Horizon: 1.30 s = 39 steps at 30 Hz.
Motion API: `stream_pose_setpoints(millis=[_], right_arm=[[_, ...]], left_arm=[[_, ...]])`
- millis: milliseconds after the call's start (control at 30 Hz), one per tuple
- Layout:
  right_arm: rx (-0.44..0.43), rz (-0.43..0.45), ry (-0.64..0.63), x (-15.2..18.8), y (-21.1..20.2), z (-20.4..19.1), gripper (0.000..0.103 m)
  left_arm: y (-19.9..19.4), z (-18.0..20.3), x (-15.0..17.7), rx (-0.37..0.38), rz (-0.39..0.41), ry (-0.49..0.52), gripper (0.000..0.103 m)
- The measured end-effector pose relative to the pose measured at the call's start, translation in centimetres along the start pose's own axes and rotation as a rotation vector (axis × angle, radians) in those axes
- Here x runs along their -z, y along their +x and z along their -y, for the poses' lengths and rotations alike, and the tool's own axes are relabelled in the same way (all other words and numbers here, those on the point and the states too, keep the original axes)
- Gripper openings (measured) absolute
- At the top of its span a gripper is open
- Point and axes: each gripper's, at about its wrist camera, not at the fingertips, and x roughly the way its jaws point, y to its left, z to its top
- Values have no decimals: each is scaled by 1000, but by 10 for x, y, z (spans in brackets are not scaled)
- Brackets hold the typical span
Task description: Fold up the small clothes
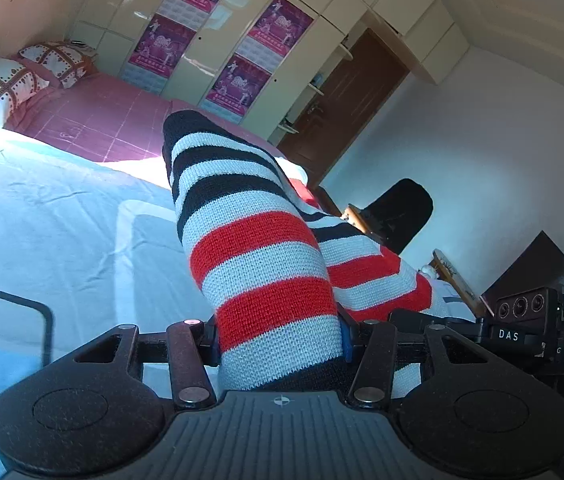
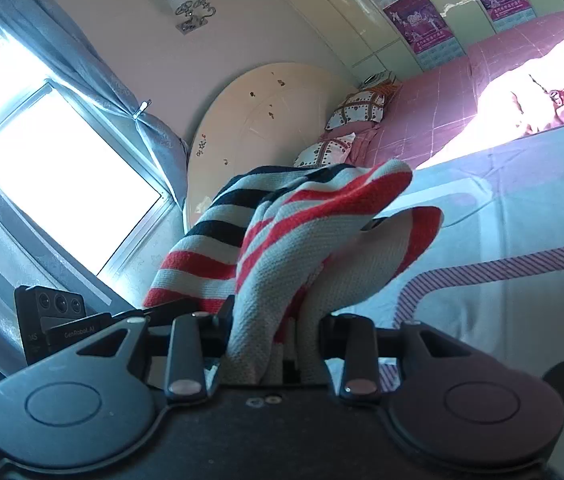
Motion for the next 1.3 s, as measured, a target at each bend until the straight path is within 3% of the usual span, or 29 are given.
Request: stream_pose_setpoints(millis=[267,567,633,700,767,833,900,933,1000,1033,1067,1100,1167,1233,1300], right_arm=[[-35,-89,37,24,123,-30,35],[39,-195,105,51,200,-16,35],[78,-238,154,60,206,-3,38],[36,-220,254,63,201,10,39],[54,-212,267,63,188,9,44],[88,-185,230,67,165,0,67],[40,-199,246,81,145,-2,78],[7,-226,280,89,140,0,78],[-29,-240,319,105,134,0,72],[-42,-254,348,109,137,0,52],[-71,-267,423,113,140,4,43],[-94,-255,464,113,138,6,38],[-141,-240,490,110,130,4,34],[-99,-282,463,111,128,0,34],[29,-341,382,116,134,-2,31]], left_arm=[[-38,-119,-3,-84,-14,-91,50],[-10,-202,13,-113,-89,-209,50],[-2,-214,27,-115,-117,-245,52],[-4,-219,37,-85,-93,-289,54],[-9,-213,42,-93,-92,-298,57],[-20,-207,50,-93,-99,-288,63],[-35,-204,62,-78,-109,-280,65],[-41,-204,71,-64,-112,-292,65],[-42,-206,91,-31,-123,-364,65],[-43,-206,99,-15,-105,-394,64],[-43,-211,106,18,-82,-456,63],[-42,-218,112,62,-58,-548,52],[-44,-228,121,139,-14,-662,50],[-46,-227,125,127,-29,-652,49],[-44,-222,127,29,-95,-559,46]])
